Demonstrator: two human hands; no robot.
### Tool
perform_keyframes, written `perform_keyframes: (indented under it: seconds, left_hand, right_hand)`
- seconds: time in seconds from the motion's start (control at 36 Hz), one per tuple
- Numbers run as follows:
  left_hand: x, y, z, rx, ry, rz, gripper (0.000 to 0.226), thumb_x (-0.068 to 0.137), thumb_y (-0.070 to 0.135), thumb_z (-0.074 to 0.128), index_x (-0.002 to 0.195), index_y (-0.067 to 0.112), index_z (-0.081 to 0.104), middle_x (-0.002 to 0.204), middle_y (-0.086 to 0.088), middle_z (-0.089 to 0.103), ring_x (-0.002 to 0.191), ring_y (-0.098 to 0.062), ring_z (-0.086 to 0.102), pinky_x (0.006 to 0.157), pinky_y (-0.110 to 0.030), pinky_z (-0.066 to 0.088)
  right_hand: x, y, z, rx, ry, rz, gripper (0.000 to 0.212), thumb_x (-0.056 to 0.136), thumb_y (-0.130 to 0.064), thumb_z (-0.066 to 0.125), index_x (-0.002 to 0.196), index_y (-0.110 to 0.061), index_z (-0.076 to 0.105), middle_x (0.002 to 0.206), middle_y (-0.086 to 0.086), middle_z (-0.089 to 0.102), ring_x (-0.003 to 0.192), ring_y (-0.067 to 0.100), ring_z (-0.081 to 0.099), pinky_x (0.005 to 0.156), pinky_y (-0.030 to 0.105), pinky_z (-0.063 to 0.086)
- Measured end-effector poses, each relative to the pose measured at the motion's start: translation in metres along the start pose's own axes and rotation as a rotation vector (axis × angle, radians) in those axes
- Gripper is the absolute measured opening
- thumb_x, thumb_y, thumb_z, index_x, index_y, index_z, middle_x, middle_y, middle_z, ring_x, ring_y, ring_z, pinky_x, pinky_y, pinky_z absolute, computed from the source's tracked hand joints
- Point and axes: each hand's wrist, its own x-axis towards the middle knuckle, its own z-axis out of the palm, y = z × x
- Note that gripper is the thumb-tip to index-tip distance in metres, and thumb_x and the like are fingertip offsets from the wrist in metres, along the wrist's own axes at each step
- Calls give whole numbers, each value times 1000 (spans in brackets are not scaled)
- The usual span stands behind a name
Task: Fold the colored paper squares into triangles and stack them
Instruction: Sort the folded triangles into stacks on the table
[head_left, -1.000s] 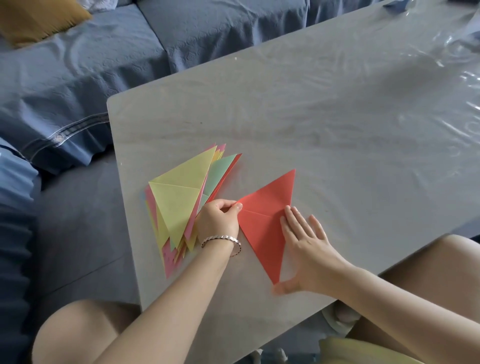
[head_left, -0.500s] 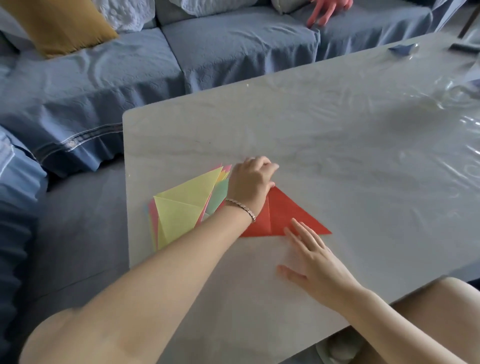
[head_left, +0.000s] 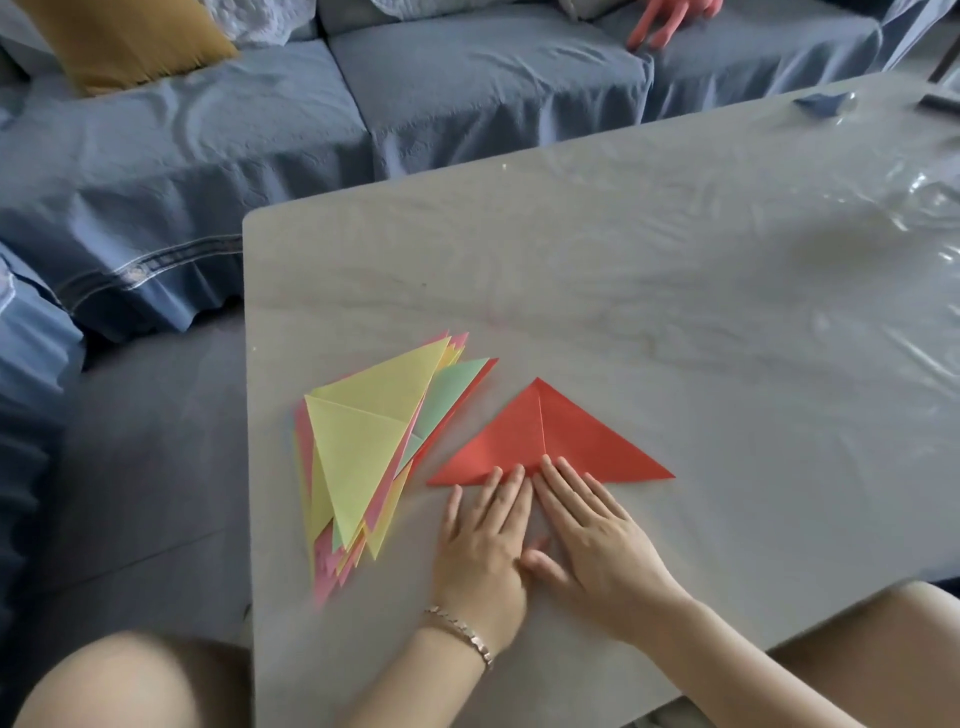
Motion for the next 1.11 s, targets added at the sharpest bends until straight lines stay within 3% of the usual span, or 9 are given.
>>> perform_keyframes:
  seconds: [0.19,0.31,0.44,0.64,0.78,0.86,0.92,1.03,1.11]
  left_hand:
    - [-4,-5,-2,55,59,-146,59,96,45,9,122,24,59,129,7,57,124,-14,36,99,-44,23]
    - [-10,-10,-7,106,49,-178,53,90,48,23,123,25,59,131,5,56,122,-23,51,99,-47,23]
    - [-12,-6,-14,121,-63,-261,52,82,49,31,121,30,60,129,-5,57,118,-32,54,87,-56,44]
    - [-9,-1,-20,96,-196,-345,63,93,51,4,122,34,58,127,-22,55,116,-35,55,79,-57,47]
    - [-9,3,-20,161,-236,-325,56,90,49,18,118,30,63,121,-25,58,111,-36,58,77,-58,48]
    - [-8,1,-27,184,-92,-232,46,76,45,47,111,22,68,114,-20,64,101,-32,64,84,-52,48]
    - [-4,-3,-36,107,89,-137,48,66,35,73,109,15,68,112,-16,66,97,-28,67,83,-45,51]
    - [9,-22,-65,-84,319,-69,38,79,26,55,109,6,65,109,-13,66,97,-26,66,77,-35,54]
    - [19,-47,-70,-92,368,-197,38,77,17,69,111,1,62,116,-19,62,106,-33,61,87,-43,49]
  right_hand:
    - [-9,10,-2,-22,-9,79,80,93,-64,15,129,-3,52,138,12,47,130,22,38,109,27,14]
    - [-18,25,-8,-62,3,176,82,93,-63,11,128,-2,53,135,12,49,127,22,39,109,25,11]
    - [-30,52,-9,-71,27,254,85,93,-63,10,129,2,51,137,14,46,127,26,42,109,25,10]
    - [-40,57,-10,-60,17,342,86,93,-63,9,129,4,49,138,16,45,128,26,35,110,27,9]
    - [-32,51,-10,9,78,427,81,90,-60,15,121,2,56,131,17,53,127,30,45,110,40,27]
    - [-12,52,-27,142,211,452,46,89,-41,50,120,-8,58,130,12,53,129,30,41,109,41,24]
    - [6,51,-39,157,198,427,51,85,-32,63,130,-13,50,134,10,49,129,28,38,107,35,24]
    - [37,44,-52,184,-67,497,77,79,-51,64,140,-19,31,134,9,41,128,28,33,102,36,28]
    - [49,39,-53,150,-143,524,77,77,-52,66,137,-17,33,131,11,39,125,30,33,99,37,32]
